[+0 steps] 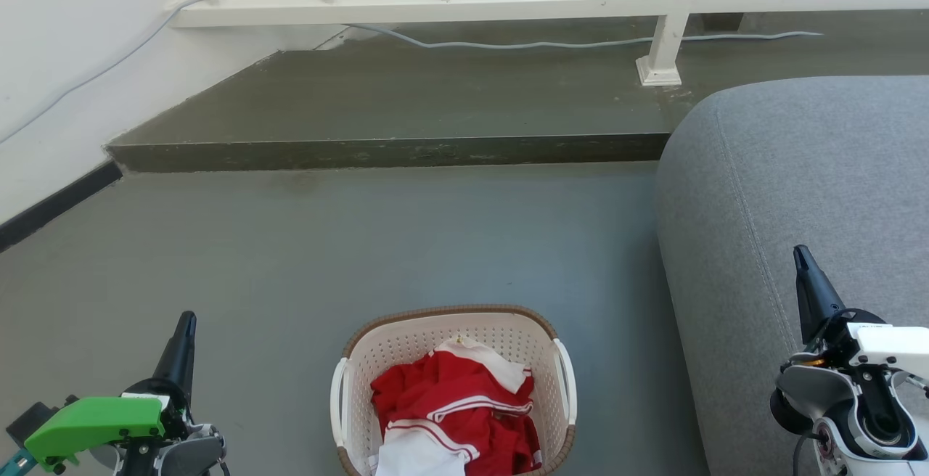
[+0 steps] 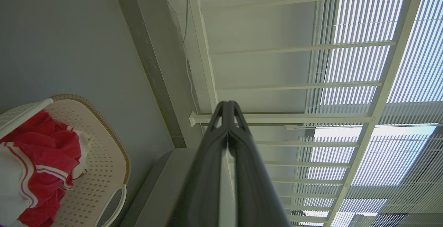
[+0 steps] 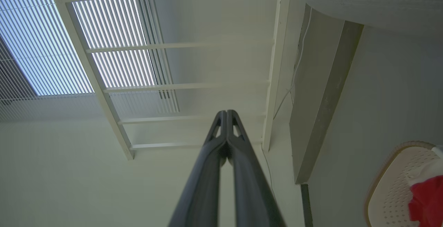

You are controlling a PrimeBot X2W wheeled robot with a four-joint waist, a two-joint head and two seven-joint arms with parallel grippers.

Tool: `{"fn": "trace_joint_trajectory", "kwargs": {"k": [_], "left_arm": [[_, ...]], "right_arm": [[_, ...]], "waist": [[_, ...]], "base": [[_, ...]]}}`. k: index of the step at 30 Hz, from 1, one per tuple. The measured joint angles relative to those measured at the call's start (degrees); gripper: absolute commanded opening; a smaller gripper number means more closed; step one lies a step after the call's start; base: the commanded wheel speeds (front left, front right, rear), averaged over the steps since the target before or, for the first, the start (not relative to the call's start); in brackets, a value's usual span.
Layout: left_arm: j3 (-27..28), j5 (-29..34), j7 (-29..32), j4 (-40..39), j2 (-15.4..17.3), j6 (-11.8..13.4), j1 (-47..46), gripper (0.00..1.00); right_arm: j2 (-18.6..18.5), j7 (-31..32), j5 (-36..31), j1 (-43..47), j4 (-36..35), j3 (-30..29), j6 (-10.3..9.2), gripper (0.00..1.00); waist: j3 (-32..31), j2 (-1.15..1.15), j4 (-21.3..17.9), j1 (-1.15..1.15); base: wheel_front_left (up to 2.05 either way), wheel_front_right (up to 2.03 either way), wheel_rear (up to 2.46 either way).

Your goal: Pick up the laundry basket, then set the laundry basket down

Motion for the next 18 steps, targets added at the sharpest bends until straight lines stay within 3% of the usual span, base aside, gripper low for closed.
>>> {"fn": "trace_joint_trajectory", "kwargs": {"k": [18], "left_arm": [[0.04,-0.01,0.01,0.13,-0.05,0.00,-0.03,0.00]], "right_arm": [[0.01,0.07,0.00,-0.41,0.68,-0.19,0.47,0.00]], "waist": [[-0.02,0.00,-0.01,0.00]], "base": [[0.00,0.00,0.00]]}}
